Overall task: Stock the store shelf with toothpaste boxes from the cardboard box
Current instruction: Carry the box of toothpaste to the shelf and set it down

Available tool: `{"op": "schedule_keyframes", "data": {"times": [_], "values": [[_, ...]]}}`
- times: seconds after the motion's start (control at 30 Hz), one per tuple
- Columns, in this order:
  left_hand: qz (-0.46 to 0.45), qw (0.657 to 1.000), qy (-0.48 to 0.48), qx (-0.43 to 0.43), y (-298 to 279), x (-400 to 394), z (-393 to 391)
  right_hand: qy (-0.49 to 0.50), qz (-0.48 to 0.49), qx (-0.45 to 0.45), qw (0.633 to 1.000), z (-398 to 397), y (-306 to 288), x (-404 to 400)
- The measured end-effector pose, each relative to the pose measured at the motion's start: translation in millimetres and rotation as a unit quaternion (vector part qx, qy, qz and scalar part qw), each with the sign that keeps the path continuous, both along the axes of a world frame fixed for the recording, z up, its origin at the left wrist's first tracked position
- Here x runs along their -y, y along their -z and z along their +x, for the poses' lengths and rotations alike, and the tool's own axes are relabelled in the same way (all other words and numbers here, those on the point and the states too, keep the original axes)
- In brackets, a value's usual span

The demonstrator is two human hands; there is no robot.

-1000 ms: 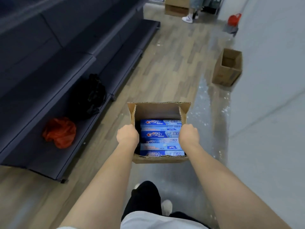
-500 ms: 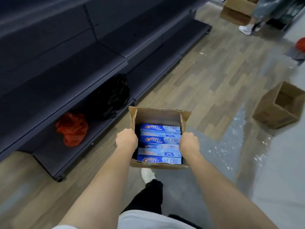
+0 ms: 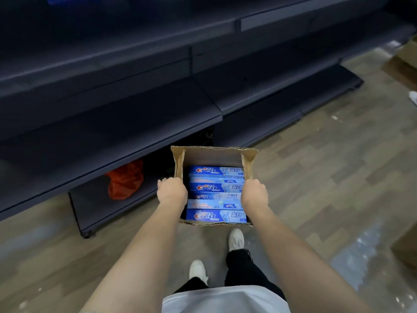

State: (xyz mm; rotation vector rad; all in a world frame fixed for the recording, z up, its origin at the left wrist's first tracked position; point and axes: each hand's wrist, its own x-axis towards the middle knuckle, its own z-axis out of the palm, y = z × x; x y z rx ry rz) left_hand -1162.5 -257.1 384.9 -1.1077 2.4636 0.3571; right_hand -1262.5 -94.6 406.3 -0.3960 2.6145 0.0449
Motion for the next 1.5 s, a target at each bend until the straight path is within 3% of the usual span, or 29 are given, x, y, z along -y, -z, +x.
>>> {"op": "schedule_keyframes", "data": {"times": [0.2, 0.53, 0.83, 1.13, 1.5], "values": [[0.016, 0.992, -0.122, 0.005, 14, 13, -30, -0.093, 0.008, 0.01, 0.996, -58, 23, 38], [0.055, 0.952, -0.298, 0.045, 47, 4, -53, -0.203, 0.027, 0.071, 0.976, -118, 63, 67], [0.077, 0.942, -0.315, 0.084, 111, 13, -71, -0.205, 0.04, 0.1, 0.973, -144, 139, 79], [0.119, 0.933, -0.328, 0.083, 228, 14, -74, -0.237, 0.04, 0.086, 0.967, -161, 259, 90], [0.095, 0.941, -0.318, 0.069, 381, 46, -80, -0.242, 0.038, 0.074, 0.967, -168, 390, 118]]}}
